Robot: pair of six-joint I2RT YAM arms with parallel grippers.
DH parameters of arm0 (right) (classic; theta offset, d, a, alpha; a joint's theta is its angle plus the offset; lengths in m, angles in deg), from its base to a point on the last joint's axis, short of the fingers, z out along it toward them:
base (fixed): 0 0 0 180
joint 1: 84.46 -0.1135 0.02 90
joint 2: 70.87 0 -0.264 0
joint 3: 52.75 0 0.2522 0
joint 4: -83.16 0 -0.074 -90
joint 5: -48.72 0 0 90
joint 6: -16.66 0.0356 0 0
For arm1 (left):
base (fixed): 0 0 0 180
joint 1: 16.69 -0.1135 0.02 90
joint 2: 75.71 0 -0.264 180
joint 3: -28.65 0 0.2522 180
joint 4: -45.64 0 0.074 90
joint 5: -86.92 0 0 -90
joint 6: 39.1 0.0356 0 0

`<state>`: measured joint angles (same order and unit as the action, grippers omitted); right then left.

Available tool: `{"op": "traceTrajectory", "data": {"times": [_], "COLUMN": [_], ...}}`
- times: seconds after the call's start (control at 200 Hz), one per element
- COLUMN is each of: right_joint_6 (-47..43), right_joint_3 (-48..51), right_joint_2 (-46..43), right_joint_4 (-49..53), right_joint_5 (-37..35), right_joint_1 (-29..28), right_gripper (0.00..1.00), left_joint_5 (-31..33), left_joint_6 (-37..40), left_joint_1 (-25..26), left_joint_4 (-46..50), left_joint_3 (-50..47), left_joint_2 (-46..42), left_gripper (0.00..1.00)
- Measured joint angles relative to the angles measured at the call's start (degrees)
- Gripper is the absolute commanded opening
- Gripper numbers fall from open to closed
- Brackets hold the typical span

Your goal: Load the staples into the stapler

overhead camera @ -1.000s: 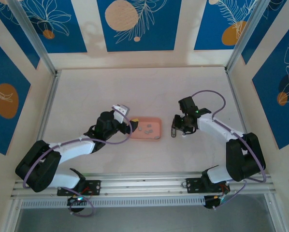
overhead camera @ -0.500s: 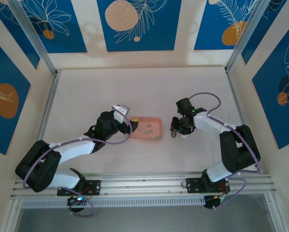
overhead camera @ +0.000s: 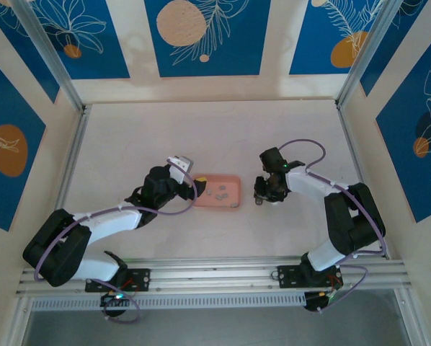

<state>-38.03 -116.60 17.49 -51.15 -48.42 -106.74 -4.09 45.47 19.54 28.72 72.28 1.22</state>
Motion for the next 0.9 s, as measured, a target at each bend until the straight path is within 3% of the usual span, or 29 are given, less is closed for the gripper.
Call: {"op": "traceTrajectory", "data": {"times": [0.205, 0.43, 0.595, 0.895], "right_joint_6": [-0.94, -1.86, -2.67, -3.89], "right_joint_3": [-6.08, -19.28, -29.2, -38.77], "right_joint_2": [-0.17, 0.72, 6.99, 19.26], "right_joint_4": [5.68, 13.64, 18.88, 24.65], "right_joint_5": [-3.08, -4.52, -4.5, -1.6], "right_joint_1": [-3.5, -9.99, -13.6, -16.96], "right_gripper": [0.22, 0.29, 0.32, 0.35], "left_joint_5": [0.31, 1.55, 2.25, 3.21], "left_joint_6": [-0.37, -3.93, -5.86, -8.33], "left_joint_1": [-0.13, -2.54, -4.39, -8.31], "left_joint_4": [0.68, 3.41, 5.46, 9.51], "left_joint_3": [-0.13, -0.13, -0.17, -0.39], "left_joint_2": [-1.38, -6.21, -8.15, -8.37], "left_gripper": [0.92, 0.93, 0.94, 0.95]}}
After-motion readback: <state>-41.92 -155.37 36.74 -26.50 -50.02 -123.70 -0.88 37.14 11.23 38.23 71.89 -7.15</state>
